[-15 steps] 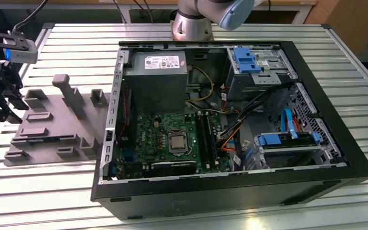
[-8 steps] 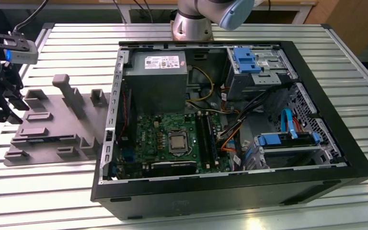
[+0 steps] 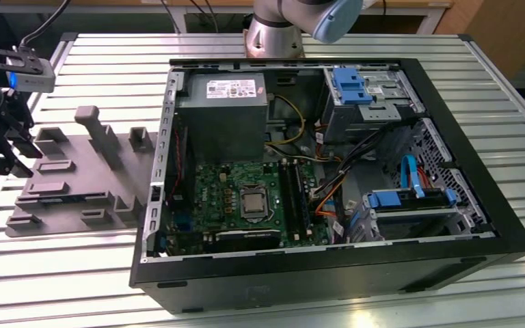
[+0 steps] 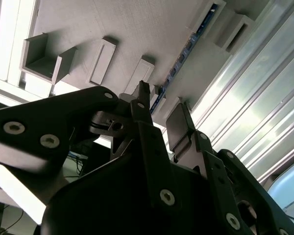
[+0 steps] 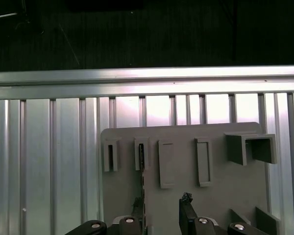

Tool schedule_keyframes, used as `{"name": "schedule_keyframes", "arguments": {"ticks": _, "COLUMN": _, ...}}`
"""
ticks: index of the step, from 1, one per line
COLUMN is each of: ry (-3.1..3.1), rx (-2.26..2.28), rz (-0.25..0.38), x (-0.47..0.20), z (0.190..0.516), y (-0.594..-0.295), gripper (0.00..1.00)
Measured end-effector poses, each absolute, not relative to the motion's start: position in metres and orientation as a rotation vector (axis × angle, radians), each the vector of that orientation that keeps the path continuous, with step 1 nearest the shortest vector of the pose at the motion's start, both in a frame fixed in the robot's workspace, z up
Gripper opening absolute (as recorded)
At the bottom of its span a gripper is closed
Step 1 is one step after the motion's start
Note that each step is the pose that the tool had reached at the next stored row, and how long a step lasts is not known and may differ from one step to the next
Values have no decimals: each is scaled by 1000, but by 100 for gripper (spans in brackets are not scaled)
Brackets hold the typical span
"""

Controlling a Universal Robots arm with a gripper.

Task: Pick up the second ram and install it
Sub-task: 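Pick up the second ram and move it above second insertion slot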

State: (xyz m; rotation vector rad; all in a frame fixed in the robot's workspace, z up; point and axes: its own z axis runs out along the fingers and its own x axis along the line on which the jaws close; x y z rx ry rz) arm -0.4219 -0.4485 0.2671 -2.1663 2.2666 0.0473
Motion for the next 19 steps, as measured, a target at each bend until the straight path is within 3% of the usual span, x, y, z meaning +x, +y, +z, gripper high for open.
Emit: {"name": "schedule_keyframes", "arguments": {"ticks": 19, "ry": 2266, "rx": -2167, "rz": 47, "x": -422, "z": 264, "y": -449, "gripper": 42}}
